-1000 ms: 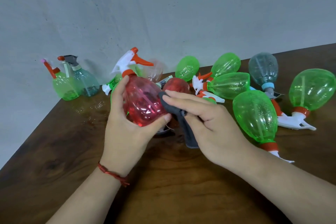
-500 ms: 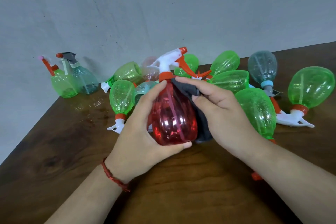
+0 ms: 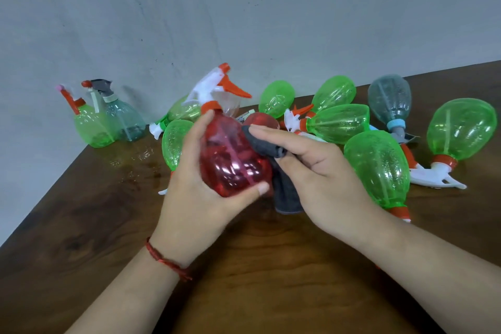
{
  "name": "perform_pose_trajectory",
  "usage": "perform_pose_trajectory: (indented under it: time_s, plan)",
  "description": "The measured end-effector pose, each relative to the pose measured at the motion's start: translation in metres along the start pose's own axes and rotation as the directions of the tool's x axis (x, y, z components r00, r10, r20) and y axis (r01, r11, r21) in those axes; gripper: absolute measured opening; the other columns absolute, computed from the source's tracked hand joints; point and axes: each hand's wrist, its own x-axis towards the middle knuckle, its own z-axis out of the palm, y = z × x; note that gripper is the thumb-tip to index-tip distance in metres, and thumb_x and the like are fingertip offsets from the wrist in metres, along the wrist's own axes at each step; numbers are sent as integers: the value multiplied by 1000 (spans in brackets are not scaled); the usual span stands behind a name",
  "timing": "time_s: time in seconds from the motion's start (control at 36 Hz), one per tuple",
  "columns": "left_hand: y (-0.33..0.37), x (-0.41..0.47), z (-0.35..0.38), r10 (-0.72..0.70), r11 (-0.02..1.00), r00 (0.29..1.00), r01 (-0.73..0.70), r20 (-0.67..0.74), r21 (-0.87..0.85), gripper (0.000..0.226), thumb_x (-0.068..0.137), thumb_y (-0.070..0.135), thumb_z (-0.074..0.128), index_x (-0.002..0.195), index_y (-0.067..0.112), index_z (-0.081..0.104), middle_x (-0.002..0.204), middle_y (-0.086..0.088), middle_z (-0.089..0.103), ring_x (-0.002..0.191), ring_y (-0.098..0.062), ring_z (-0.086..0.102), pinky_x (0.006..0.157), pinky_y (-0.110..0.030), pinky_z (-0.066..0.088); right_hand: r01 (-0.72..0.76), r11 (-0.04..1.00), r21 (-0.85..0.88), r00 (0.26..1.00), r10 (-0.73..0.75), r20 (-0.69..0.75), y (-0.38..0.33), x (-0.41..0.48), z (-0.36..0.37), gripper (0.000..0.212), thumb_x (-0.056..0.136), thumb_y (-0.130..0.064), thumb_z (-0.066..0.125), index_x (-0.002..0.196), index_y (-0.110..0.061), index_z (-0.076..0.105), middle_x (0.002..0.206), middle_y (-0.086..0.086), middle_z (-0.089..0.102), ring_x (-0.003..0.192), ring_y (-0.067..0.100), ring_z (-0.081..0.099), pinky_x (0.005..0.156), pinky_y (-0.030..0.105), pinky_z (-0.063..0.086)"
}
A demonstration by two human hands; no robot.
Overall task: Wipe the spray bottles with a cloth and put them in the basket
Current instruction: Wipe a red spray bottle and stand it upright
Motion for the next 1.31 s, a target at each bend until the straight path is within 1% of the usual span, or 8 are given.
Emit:
perform_pose_trajectory:
  time_s: [0.06,0.22,0.44,0.58,0.67,0.78,0.97,1.31]
  plan:
    - [-3,3,-4,-34,999,995,30,-98,-45,118,65,33,102,162,31,35,156,9,50,143,-11,54,117,-43,49,39,999,-33,999,-38,33,0,-2,3,62,101,14,46,132,-33,71,140,-21,66,139,-1,53,123,28,37]
    - [-7,5,-6,-77,992,976,55,-206,-111,116,66,34,100,163,30,35,157,9,50,144,-14,54,116,-45,50,114,992,-55,991,-110,83,2,-5,6,58,101,15,46,136,-26,69,146,-16,62,139,-5,50,107,7,41]
    - [2,4,-12,-2,997,1000,2,1,-72,121,64,28,104,163,26,35,160,6,46,148,-17,50,118,-45,49,8,992,127,1000,-11,23,0,0,4,55,106,10,45,138,-28,67,138,-21,67,136,-3,55,115,20,42]
    - [15,-2,-6,90,984,986,-66,141,-168,125,61,14,103,163,16,31,159,10,48,148,-18,50,118,-42,48,-88,875,476,996,76,45,-3,5,0,47,105,8,41,139,-12,65,137,4,71,132,21,64,116,42,47]
    - [18,-4,-3,120,976,965,-72,232,-203,125,59,1,98,161,15,26,157,25,47,148,-7,48,117,-30,48,-76,838,540,997,64,41,-5,4,0,47,105,9,38,136,-11,66,135,7,72,128,21,66,106,33,54]
    - [10,-4,-7,73,996,966,-60,249,-60,128,64,30,101,166,32,25,164,17,39,152,-15,44,122,-34,43,-66,871,486,997,72,7,-2,7,-4,47,105,10,39,138,-10,66,134,5,72,128,21,67,104,32,55]
    - [2,-1,-3,112,990,968,-130,226,63,121,71,27,102,166,18,27,162,5,43,150,-21,47,121,-45,44,-32,961,275,999,39,-22,-7,4,-4,51,106,11,42,130,-22,72,127,-10,75,118,4,69,91,15,54]
    - [-6,2,-3,2,994,995,10,-104,113,121,67,37,101,165,32,31,159,12,47,147,-10,49,120,-39,46,120,982,-145,991,-110,71,8,1,3,58,101,14,47,137,-26,69,149,-17,59,144,-5,45,123,19,30]
